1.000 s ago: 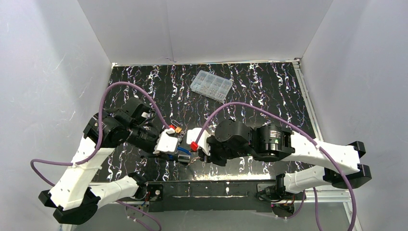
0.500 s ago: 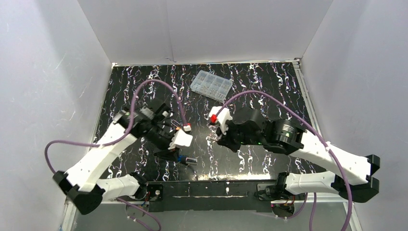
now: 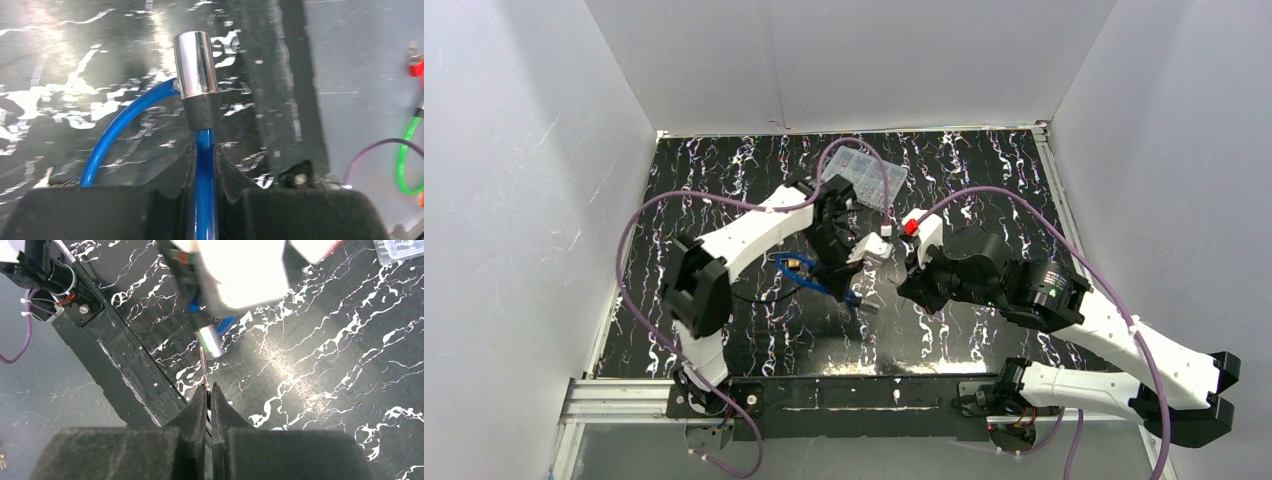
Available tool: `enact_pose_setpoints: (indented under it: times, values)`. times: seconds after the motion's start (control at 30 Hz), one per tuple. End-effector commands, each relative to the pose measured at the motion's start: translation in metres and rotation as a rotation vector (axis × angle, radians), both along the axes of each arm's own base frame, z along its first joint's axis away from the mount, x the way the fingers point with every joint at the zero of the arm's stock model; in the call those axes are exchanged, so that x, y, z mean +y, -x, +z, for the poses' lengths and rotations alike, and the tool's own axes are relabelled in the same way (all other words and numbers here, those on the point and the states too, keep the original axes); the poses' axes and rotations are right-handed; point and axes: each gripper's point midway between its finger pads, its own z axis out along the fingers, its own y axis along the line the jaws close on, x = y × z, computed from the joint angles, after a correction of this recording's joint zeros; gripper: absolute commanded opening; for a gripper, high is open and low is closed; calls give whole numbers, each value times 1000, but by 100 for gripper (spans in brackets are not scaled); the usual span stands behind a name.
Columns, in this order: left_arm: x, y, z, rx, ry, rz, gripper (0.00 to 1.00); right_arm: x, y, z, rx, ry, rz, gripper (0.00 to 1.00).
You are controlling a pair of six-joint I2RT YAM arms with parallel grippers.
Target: Unlock with the key
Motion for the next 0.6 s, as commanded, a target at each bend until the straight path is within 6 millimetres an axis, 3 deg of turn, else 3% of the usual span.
enact_pose_setpoints:
  times: [0.0, 0.1, 0.23, 0.43, 0.57]
  values:
    - [-10, -34, 7, -100, -15, -80, 0, 4, -13, 21, -30, -87, -60, 1]
    - [-8, -33, 32, -109, -22, -109, 0, -2, -17, 26, -38, -98, -82, 1]
    - [8, -9, 62, -115, 2, -120, 0, -13, -24, 39, -69, -116, -113, 1]
    - [33, 55, 96, -125, 34, -114, 0, -13, -29, 50, -80, -136, -102, 1]
    - [46, 107, 100, 93, -17, -94, 0, -10, -33, 48, -74, -141, -103, 1]
